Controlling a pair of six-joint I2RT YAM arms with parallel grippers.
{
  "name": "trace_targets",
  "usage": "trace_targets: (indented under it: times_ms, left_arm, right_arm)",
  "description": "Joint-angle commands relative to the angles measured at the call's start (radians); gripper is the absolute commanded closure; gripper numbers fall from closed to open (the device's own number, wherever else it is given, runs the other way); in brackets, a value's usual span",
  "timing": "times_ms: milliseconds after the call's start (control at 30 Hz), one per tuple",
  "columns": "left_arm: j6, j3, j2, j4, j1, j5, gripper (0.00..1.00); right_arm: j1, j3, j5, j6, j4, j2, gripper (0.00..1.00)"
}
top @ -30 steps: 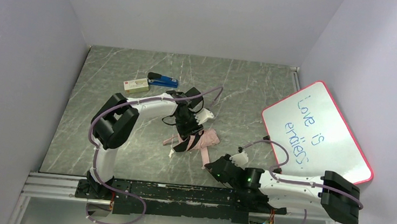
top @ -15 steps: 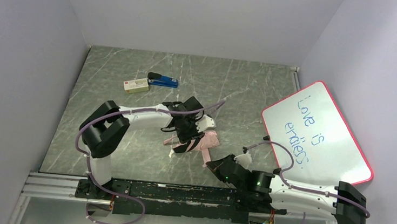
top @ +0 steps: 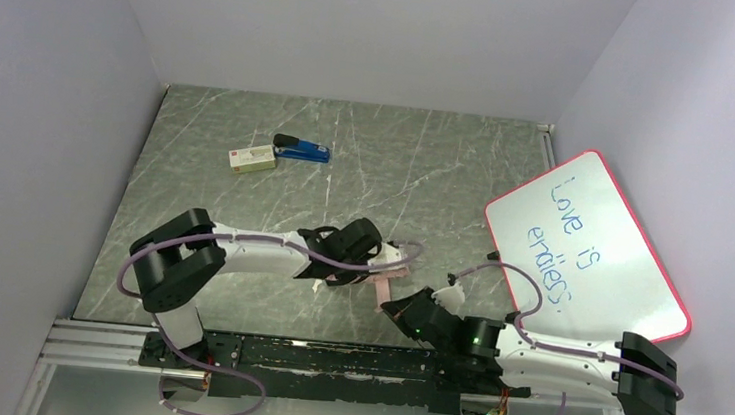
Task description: Put away the umbrella
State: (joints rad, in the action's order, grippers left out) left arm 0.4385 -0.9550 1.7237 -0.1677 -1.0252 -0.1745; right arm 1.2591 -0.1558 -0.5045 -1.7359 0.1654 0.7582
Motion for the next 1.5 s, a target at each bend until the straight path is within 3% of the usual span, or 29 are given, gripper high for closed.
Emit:
trace_targets:
  times_ms: [0,300,500,633,733,833,1367,1467]
  left_arm:
    - [0.059,0.114,0.081,0.130,-0.034,-0.266,0.95]
    - [0.090,0.161,0.092,0.200,-0.081,-0.344,0.95]
    - [0.105,0.162,0.105,0.211,-0.088,-0.356,0.95]
    - [0.112,0.169,0.111,0.219,-0.094,-0.361,0.95]
    - [0.116,0.173,0.114,0.223,-0.096,-0.364,0.95]
    - [0.122,0.178,0.115,0.229,-0.098,-0.368,0.95]
    - [0.156,0.210,0.131,0.271,-0.138,-0.405,0.95]
    - [0.162,0.214,0.136,0.278,-0.141,-0.410,0.95]
  right_arm:
    - [0.023,0.008,0.075,-0.039,0.018,0.020,1.00]
    - [0.023,-0.012,0.190,-0.049,0.100,0.105,1.00]
    - [0.023,-0.055,0.170,-0.029,0.207,0.081,0.96]
    - [0.023,-0.087,0.136,-0.025,0.324,0.037,0.84]
    - [0.023,-0.114,0.112,-0.025,0.411,0.008,0.68]
    - [0.023,-0.152,0.085,-0.035,0.501,-0.002,0.62]
    - [0.022,-0.547,-0.343,0.035,1.087,0.040,0.54]
    - [0.022,-0.616,-0.411,-0.015,1.219,0.045,0.54]
